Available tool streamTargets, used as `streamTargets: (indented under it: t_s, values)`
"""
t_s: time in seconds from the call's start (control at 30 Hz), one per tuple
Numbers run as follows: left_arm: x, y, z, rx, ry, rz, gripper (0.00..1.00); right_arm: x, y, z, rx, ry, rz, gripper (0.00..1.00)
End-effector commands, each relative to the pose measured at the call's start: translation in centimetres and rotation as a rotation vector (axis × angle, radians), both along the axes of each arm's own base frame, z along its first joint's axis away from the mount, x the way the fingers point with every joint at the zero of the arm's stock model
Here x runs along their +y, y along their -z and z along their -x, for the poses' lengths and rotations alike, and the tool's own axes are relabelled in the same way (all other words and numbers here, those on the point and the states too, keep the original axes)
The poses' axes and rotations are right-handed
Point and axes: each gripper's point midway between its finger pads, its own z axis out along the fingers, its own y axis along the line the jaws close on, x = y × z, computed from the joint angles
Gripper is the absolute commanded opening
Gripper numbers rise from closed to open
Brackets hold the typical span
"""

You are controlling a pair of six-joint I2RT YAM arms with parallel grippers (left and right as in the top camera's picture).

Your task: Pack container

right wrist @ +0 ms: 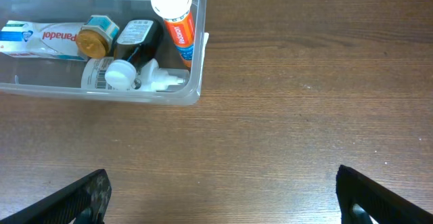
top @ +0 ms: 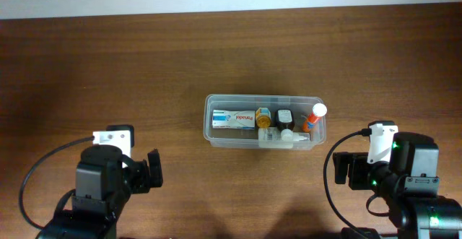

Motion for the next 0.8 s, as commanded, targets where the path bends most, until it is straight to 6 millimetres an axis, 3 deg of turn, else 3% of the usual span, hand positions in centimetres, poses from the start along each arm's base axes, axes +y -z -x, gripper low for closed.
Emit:
streamTargets:
  t_s: [0.0,0.33,0.53,0.77]
  values:
    - [0.2,0.4,0.3,0.015,-0.01,-0.005,1.0,0.0,0.4,-0.1,0.015,0.006,0.001,0.98]
    - [0.2,0.5,0.3,0.017,-0.01,-0.006,0.99,0.1,0.9,-0.6,0.028,-0.009,0.002,0.98]
    - [0.2,0.5,0.3,0.018,-0.01,-0.006,0.99,0.9,0.0,-3.1,-0.275,-0.17,0.093,0.98]
    - [0.2,0.5,0.3,0.018,-0.01,-0.006,1.0,1.2,1.0,-3.7,-0.611,-0.179,0.144,0.98]
